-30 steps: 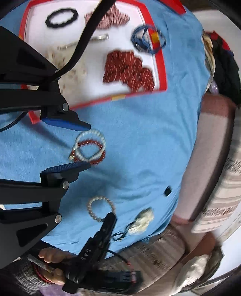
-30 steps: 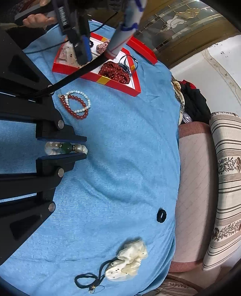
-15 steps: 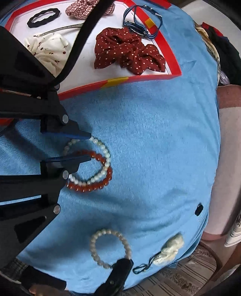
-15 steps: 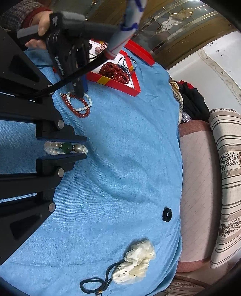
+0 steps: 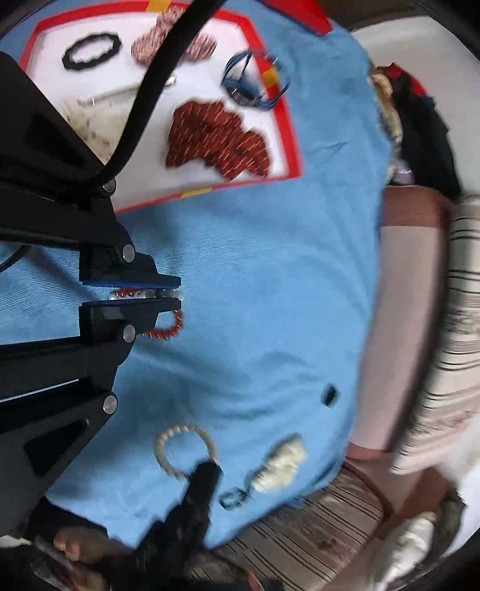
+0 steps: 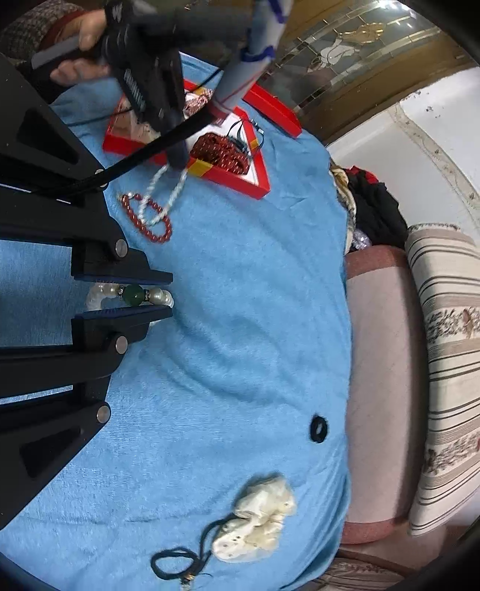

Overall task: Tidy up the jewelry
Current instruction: 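Carry the bracelets to the tray with the left tool while the right tool releases the pearl bracelet there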

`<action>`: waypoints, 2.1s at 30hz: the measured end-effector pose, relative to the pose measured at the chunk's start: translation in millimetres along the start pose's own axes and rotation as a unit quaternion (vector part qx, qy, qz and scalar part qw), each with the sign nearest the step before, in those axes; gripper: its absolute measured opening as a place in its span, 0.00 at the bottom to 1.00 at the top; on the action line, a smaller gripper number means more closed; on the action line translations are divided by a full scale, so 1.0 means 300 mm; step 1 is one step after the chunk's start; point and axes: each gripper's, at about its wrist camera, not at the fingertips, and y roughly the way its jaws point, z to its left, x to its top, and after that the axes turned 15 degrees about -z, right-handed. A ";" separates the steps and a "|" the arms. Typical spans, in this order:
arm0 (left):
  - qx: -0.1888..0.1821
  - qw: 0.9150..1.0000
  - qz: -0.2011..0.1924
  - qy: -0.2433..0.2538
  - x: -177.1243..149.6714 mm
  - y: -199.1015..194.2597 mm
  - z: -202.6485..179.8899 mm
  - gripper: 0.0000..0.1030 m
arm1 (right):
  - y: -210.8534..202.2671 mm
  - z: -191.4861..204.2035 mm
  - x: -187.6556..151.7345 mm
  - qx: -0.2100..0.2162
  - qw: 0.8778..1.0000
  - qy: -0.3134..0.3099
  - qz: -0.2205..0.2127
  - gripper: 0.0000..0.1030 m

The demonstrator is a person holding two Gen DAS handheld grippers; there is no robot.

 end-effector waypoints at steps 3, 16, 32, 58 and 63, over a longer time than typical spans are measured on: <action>0.000 0.999 -0.029 -0.015 0.056 -0.099 0.040 0.04 | -0.015 0.049 0.024 0.008 1.000 -0.012 -0.006 0.11; 0.112 0.991 -0.063 -0.049 0.218 -0.271 0.506 0.04 | 0.111 0.492 0.089 0.108 0.990 -0.086 0.013 0.11; 0.206 0.975 -0.009 -0.079 0.218 0.032 0.870 0.04 | 0.526 0.783 -0.050 0.139 0.980 -0.087 0.110 0.12; 0.263 0.951 -0.139 -0.079 0.114 -0.421 0.616 0.76 | 0.339 0.716 -0.028 0.127 0.984 -0.095 0.076 0.14; 0.283 0.942 -0.164 -0.075 0.078 -0.485 0.526 0.79 | 0.218 0.547 -0.037 0.081 0.992 -0.083 0.057 0.17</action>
